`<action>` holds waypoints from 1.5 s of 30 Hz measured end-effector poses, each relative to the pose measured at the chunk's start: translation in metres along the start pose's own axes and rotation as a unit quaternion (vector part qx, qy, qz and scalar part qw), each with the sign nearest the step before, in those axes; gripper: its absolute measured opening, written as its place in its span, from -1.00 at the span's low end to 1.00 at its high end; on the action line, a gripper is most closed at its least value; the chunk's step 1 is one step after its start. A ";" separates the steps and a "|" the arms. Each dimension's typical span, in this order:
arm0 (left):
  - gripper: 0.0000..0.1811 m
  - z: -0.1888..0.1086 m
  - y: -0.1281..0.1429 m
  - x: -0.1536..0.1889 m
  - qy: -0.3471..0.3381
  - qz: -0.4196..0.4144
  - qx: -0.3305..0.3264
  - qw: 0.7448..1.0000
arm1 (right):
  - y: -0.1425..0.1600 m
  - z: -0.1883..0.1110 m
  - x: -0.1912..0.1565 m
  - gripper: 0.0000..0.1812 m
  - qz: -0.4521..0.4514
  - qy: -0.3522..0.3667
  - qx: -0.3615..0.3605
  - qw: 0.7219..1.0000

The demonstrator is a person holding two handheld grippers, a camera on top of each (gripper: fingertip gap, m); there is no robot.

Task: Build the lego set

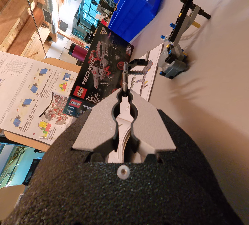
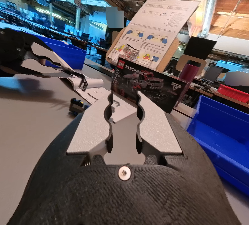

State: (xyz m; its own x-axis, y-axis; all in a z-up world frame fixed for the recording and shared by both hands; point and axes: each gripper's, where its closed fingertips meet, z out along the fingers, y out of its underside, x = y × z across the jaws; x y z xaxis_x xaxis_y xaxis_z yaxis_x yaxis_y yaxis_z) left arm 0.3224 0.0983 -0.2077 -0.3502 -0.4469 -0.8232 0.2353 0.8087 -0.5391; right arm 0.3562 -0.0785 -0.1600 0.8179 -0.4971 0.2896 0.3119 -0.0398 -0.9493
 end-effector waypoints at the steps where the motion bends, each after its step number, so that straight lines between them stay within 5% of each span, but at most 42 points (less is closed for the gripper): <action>1: -0.95 0.000 0.001 0.000 0.000 -0.002 -0.001 1.000 | -0.003 0.001 -0.007 -0.64 0.011 -0.021 -0.003 1.000; 6: -0.95 0.003 0.012 -0.002 -0.002 -0.028 -0.023 0.999 | -0.010 0.020 -0.041 -0.57 -0.027 -0.089 -0.094 0.991; 13: -0.95 0.004 0.015 0.000 0.003 -0.044 -0.025 0.999 | 0.046 0.037 -0.069 -0.53 -0.074 -0.144 -0.271 0.949; 21: -0.95 0.006 0.020 0.003 0.013 -0.077 -0.031 0.996 | 0.077 0.036 -0.072 -0.79 -0.164 -0.168 -0.383 0.893; 28: -0.95 0.006 0.022 0.000 0.009 -0.089 -0.036 0.995 | 0.061 0.039 -0.064 -0.62 -0.214 -0.128 -0.385 0.888; 33: -0.95 0.006 0.020 0.005 0.017 -0.072 -0.032 0.997 | 0.069 0.041 -0.076 -0.60 -0.187 -0.171 -0.407 0.878; 45: -0.95 0.005 0.021 0.002 0.012 -0.072 -0.034 0.997 | 0.086 0.042 -0.078 -0.85 -0.150 -0.199 -0.445 0.860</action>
State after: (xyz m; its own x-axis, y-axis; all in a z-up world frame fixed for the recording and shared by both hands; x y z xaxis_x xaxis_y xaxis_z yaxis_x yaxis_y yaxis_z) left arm 0.3314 0.1128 -0.2219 -0.3975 -0.5515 -0.7333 0.1195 0.7613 -0.6373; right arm 0.3394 -0.0071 -0.2587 0.9208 -0.0199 0.3895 0.1892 -0.8506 -0.4907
